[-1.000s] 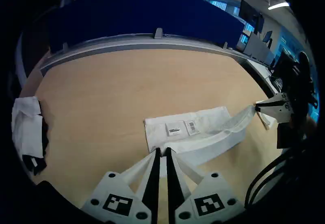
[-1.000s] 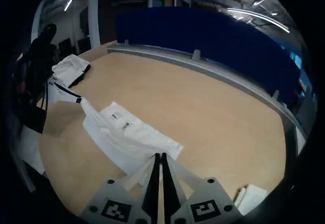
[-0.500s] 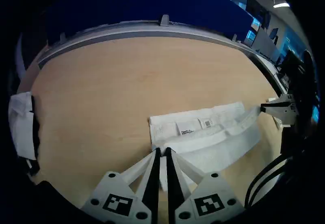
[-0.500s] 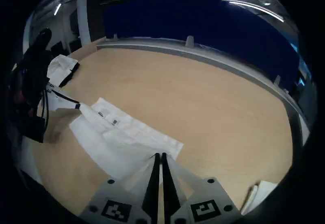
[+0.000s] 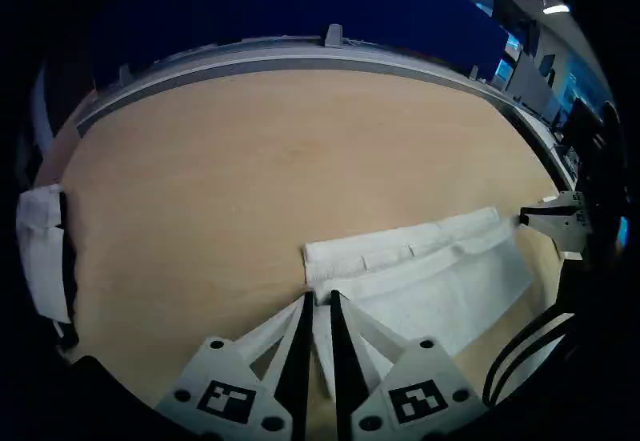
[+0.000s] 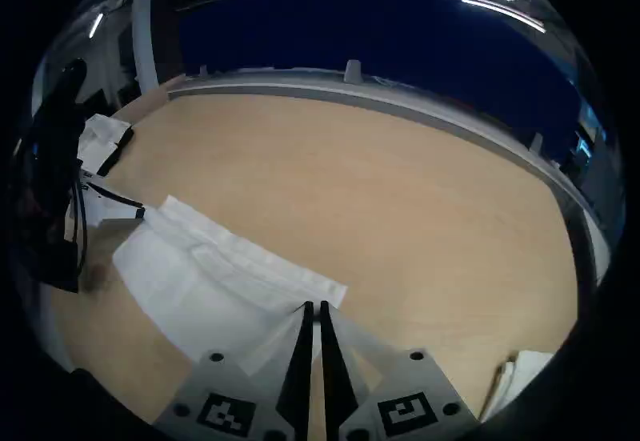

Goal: Fold towel

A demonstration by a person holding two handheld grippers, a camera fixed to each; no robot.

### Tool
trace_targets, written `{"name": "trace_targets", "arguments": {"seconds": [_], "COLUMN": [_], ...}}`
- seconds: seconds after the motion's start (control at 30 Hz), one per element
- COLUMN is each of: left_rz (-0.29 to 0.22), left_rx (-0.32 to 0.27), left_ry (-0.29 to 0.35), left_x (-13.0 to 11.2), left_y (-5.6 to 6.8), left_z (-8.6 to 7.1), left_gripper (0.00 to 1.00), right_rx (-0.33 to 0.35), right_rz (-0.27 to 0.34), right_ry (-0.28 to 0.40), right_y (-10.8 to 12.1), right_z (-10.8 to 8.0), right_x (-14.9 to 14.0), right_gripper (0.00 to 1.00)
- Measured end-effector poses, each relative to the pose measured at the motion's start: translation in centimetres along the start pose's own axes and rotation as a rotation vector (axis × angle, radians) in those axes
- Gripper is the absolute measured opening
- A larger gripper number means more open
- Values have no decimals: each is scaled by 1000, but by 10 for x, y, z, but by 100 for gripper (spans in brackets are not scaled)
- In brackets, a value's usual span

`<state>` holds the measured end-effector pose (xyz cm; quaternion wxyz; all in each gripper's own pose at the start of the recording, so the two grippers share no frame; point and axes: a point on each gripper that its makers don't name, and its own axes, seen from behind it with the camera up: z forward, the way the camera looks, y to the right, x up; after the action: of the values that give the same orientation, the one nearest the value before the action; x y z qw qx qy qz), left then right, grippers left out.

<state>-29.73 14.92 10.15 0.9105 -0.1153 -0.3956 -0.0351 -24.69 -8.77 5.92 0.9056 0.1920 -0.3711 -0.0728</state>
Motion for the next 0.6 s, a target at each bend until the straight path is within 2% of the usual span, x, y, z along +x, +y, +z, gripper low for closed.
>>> {"name": "trace_targets", "arguments": {"seconds": [0.13, 0.23, 0.37, 0.4, 0.6], "left_rz": [-1, -3, -8, -9, -18], "left_rx": [10, 18, 33, 35, 33], "left_ry": [4, 16, 30, 33, 46], "left_x": [4, 8, 12, 13, 14], "left_y": [-3, -7, -12, -13, -17], "left_z": [3, 3, 1, 0, -4], "left_gripper": [24, 30, 42, 46, 78], "right_rx": [-9, -18, -26, -26, -34], "right_rz": [14, 19, 23, 24, 22], "right_ry": [6, 11, 18, 19, 28], "right_y": [3, 6, 9, 9, 12], "right_z": [2, 1, -2, -3, -8], "right_x": [3, 6, 8, 8, 9], "right_gripper": [9, 18, 56, 62, 87]}}
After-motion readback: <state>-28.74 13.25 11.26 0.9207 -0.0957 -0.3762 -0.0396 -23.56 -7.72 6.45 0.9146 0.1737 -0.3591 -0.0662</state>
